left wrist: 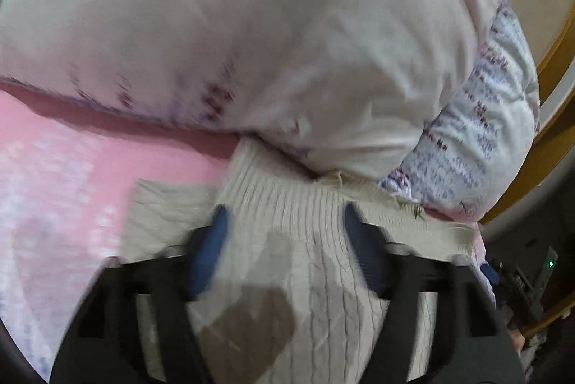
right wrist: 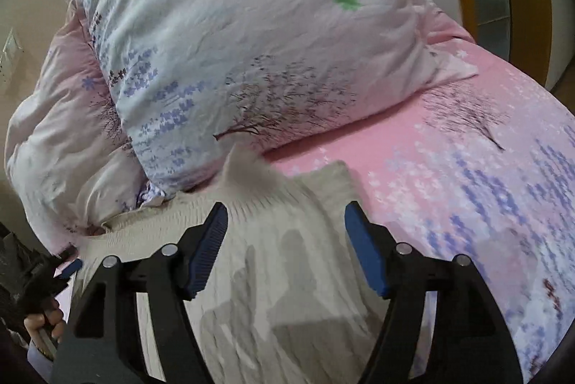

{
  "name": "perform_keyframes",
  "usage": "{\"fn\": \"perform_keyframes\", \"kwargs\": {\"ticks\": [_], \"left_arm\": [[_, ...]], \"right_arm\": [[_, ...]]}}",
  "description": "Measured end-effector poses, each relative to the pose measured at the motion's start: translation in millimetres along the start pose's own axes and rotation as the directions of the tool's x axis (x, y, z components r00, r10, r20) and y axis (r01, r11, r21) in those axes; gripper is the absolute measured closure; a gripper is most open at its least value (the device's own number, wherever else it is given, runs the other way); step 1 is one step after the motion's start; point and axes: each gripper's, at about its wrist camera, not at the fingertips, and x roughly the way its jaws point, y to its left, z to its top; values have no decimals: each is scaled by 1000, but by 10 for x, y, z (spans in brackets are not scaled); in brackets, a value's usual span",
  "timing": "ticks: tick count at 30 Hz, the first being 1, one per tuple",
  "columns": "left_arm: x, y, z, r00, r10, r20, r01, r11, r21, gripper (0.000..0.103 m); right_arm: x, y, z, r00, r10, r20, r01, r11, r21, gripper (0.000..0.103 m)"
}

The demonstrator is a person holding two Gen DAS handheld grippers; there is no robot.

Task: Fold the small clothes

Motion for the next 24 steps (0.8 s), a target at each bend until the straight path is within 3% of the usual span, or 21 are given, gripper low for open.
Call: {"fn": "perform_keyframes", "kwargs": {"ticks": [2,4,8,12,17,19,24], "left_arm": [[-178,53,-53,1000,3,3,-3,1000,20,33],[-328,122,-156,1000,5,-10,-5,999,36,36],[-552,267,-370,998,25,-56,-21,997,68,50],[-653,299,-573,995,37,-88,-29,995,98,54],[-580,222,-726,988,81,-130,-60,986,157,64],[-554,208,-745,987,103,-125,-81,982,168,64],[-524,164,-780,986,106,-129,-82,980,180,68]], "right_arm": [[-112,-107,-69,1000,11,-20,-11,1000,-2,53],[-216,-208,-141,998,24,-50,-24,1000,-5,60],[-355,-286,-308,995,33,-89,-37,998,-42,62],[-361,-278,-403,993,-1,-114,-9,996,-86,66],[-361,-268,-442,991,-1,-134,-13,995,-100,84],[-380,-289,-434,991,5,-135,-17,996,-90,84],[-378,-244,-448,989,-2,-147,-14,994,-107,71]]}}
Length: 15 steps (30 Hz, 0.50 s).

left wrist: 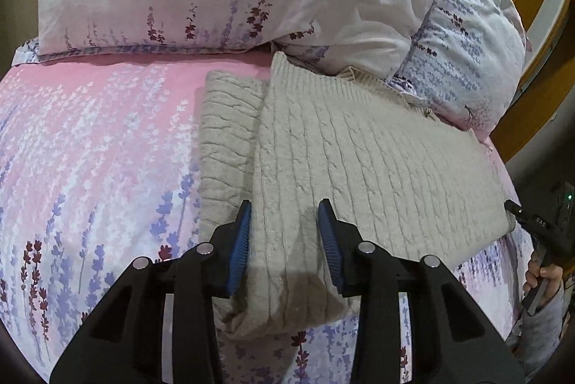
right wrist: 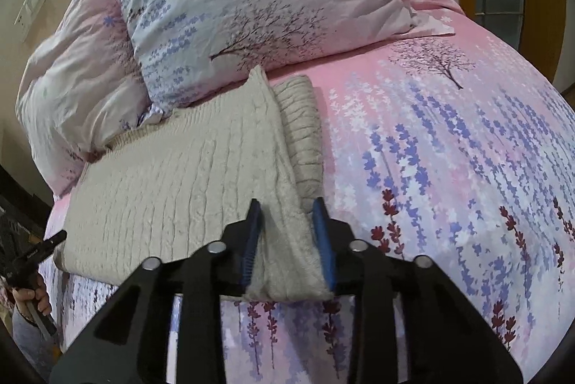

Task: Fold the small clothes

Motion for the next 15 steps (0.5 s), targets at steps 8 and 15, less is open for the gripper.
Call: {"fn": "perform_keyframes", "kwargs": {"ticks": [8,15], "left_arm": [[-120,39,-9,999,-49,-5,49,999,-12,96],[-54,74,-25,999,-41,-13,41,999,-3,96]], "right_arm": [[-189,3,-52,998,26,64,-26,1000,6,95],[-20,-14,-206,999,-35,-7,35,999,23,94]]}}
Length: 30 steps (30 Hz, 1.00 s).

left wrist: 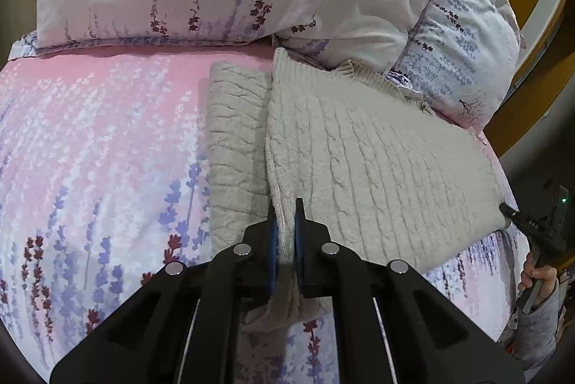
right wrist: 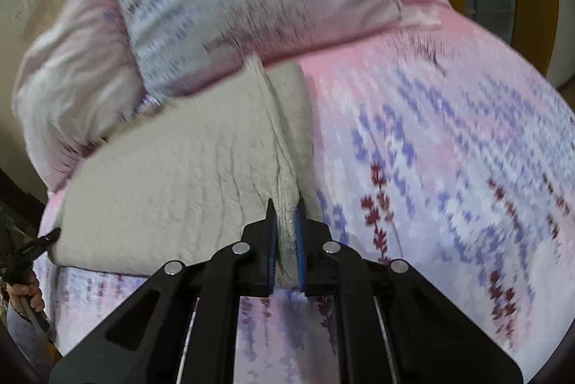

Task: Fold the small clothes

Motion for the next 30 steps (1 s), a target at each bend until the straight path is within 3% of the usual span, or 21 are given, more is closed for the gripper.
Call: {"fn": "perform_keyframes", "kwargs": {"ticks": [3,6,8,9,10,16,21,26,30], "left_arm": [[-1,6,10,1000,-16,5,16,1000,-6,95],[-102,38,17,999,-36,32,37,999,-27,90],[-208,101,31,996,-35,78,39,998,-54,64],[-271,174,58,993,-18,115,28,996,-85,41],[-300,222,75,991,-4,133,18,994,-105,35],[-144,499,213,994,-62,92,82,968,-238,35],[47,515,252,993,-106,55,117,956,-270,34],[141,372,288,994,-95,46,103,969,-226,34],[195,260,306,997,-70,37,76,978,-194,36]], "right_arm": [[10,117,15,999,-46,9,46,998,-43,86],[-54,201,62,997,-65,41,67,997,-46,66],[-142,313,104,993,-69,99,75,995,-61,53],[-164,436,126,992,-43,119,55,994,-92,50],[-155,530,140,993,-25,119,39,993,-115,47],[225,1337,185,998,47,50,-32,963,-269,46],[533,1864,220,999,1,51,18,926,-378,46],[744,1988,158,999,-45,17,48,906,-421,36],[765,1983,129,998,-52,38,64,898,-435,35]]}}
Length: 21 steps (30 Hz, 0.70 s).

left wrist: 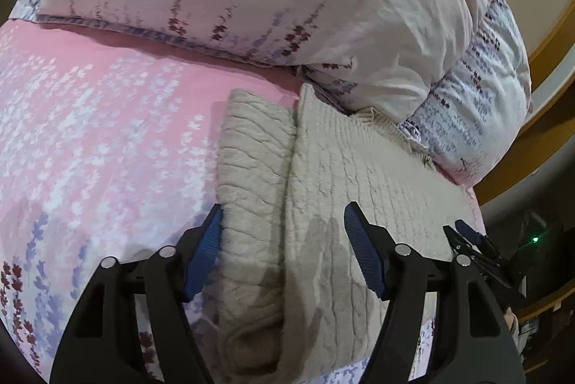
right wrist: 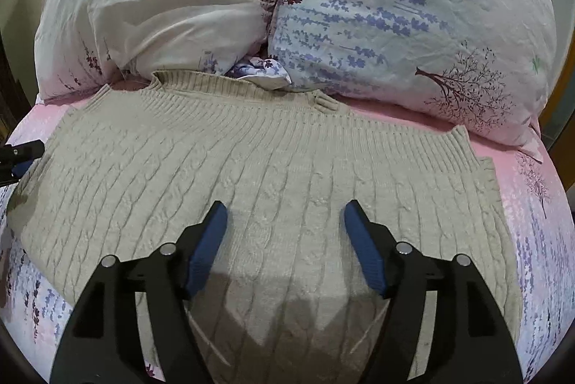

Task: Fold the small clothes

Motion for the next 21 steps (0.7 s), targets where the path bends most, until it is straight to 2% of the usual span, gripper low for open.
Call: {"fn": "perform_keyframes", "kwargs": {"ticks": [1,3,5,6,8,10,13,16,21], "left_arm": [[17,-24,2,1000,5,0,-5,1000,0,42],[57,-66,6,1000,11,-6,-11,1000,-5,48],[103,-87,13,1000,-8,-22,7,1000,-25,60],[128,-102,18,1000,-13,-28,12,999,-33,62],[156,-123,16,999,-11,-35,9,999,-38,73],[187,-168,15,999,-13,-41,11,999,-48,79],[141,-256,48,999,-49,-20,48,997,-62,82],[38,-409,115,991,-131,18,131,988,-76,82],[-46,-879,212,964,-260,55,263,963,-58,83]], "right_arm": [[7,-17,4,1000,7,-2,-6,1000,6,34],[19,-36,17,1000,12,-2,-12,1000,8,34],[20,-40,13,1000,12,1,-12,1000,8,34],[23,-43,9,1000,12,2,-12,1000,8,34],[23,-52,3,1000,15,3,-16,1000,12,34],[30,-63,0,1000,21,3,-21,1000,14,34],[32,-67,-4,1000,25,3,-25,1000,13,34],[28,-78,-9,999,33,4,-33,999,10,34],[-24,-133,-4,999,49,13,-49,999,8,34]]}}
